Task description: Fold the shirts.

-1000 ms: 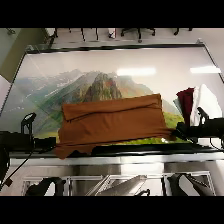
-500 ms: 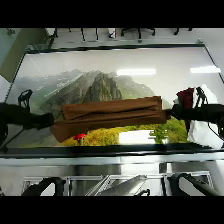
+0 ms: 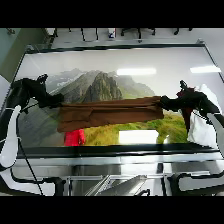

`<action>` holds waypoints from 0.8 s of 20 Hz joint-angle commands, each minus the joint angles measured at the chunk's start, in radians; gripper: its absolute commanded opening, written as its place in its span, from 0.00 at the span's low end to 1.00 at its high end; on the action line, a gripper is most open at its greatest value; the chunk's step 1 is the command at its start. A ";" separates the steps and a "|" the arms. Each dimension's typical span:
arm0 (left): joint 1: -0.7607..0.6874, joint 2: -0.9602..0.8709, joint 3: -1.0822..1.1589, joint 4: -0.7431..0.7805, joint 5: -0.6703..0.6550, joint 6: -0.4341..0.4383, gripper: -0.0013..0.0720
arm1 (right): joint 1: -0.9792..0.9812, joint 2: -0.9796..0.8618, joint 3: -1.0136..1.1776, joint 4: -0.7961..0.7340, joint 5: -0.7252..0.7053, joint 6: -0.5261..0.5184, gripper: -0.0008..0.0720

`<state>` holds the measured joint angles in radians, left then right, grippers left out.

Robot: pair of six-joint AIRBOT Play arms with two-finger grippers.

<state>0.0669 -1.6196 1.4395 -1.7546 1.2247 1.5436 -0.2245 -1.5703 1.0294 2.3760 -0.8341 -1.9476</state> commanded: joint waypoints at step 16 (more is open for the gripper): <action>-0.004 -0.058 0.198 -0.113 0.180 -0.001 0.97 | -0.085 -0.089 0.183 -0.109 -0.143 -0.034 0.93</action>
<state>0.0643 -1.6989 1.5940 -1.8572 1.3396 1.5421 -0.2893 -1.6318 1.1995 2.2780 -0.9226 -1.9675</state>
